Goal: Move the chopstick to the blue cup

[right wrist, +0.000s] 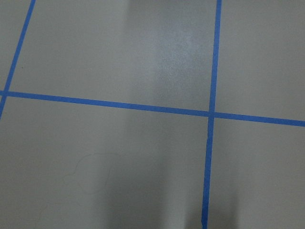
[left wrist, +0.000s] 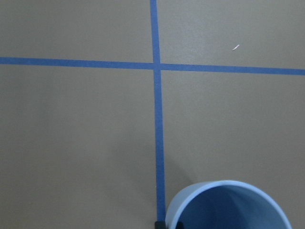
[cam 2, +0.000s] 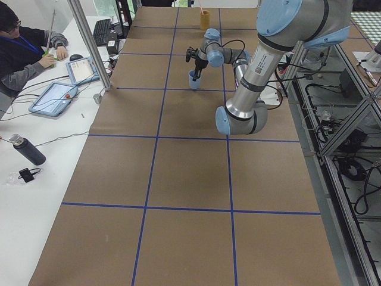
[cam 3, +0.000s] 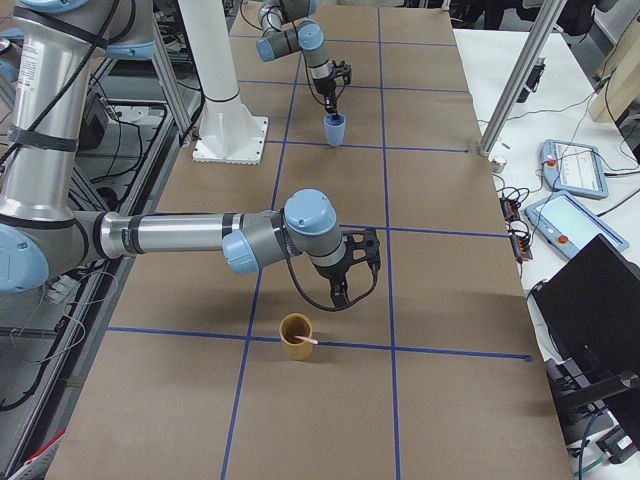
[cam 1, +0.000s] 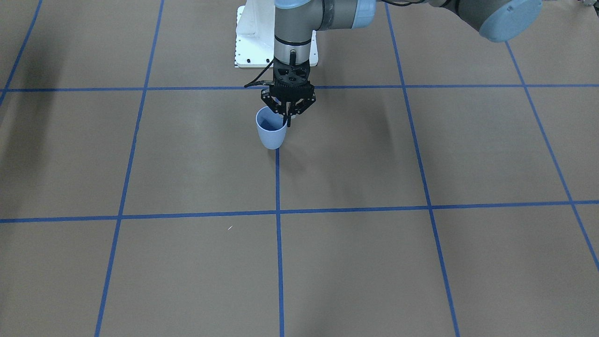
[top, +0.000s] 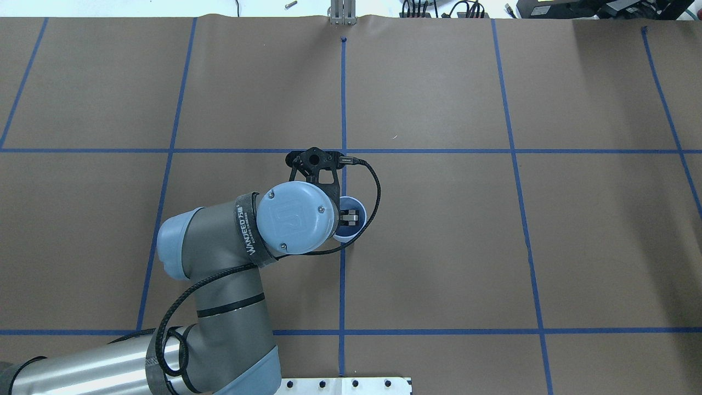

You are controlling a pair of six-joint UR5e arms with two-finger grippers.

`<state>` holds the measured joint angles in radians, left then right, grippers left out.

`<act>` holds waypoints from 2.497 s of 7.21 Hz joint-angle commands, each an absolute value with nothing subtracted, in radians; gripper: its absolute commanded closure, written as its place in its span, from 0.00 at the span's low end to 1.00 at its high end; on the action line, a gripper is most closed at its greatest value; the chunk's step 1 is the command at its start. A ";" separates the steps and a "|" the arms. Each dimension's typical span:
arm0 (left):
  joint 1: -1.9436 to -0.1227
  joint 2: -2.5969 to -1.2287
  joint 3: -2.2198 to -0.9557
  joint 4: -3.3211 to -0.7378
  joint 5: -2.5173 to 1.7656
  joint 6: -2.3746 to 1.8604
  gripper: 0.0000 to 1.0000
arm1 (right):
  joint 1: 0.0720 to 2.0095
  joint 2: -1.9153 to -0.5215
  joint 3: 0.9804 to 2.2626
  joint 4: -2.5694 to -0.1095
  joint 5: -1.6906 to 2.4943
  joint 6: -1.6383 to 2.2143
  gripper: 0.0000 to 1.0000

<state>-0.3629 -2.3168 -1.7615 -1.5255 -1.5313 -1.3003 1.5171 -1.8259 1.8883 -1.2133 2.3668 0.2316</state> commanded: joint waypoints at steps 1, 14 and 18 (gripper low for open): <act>-0.350 -2.321 -1.741 -1.526 -1.532 -1.298 1.00 | 1.517 -1.827 1.888 -1.213 2.367 0.230 0.00; -1.192 -1.890 -1.846 -1.511 -2.235 -0.028 0.02 | 1.647 -1.969 1.882 -1.147 2.290 0.200 0.00; -1.376 -1.868 -1.724 -1.511 -2.237 0.327 0.02 | 1.664 -2.010 1.787 -1.009 2.309 0.321 0.05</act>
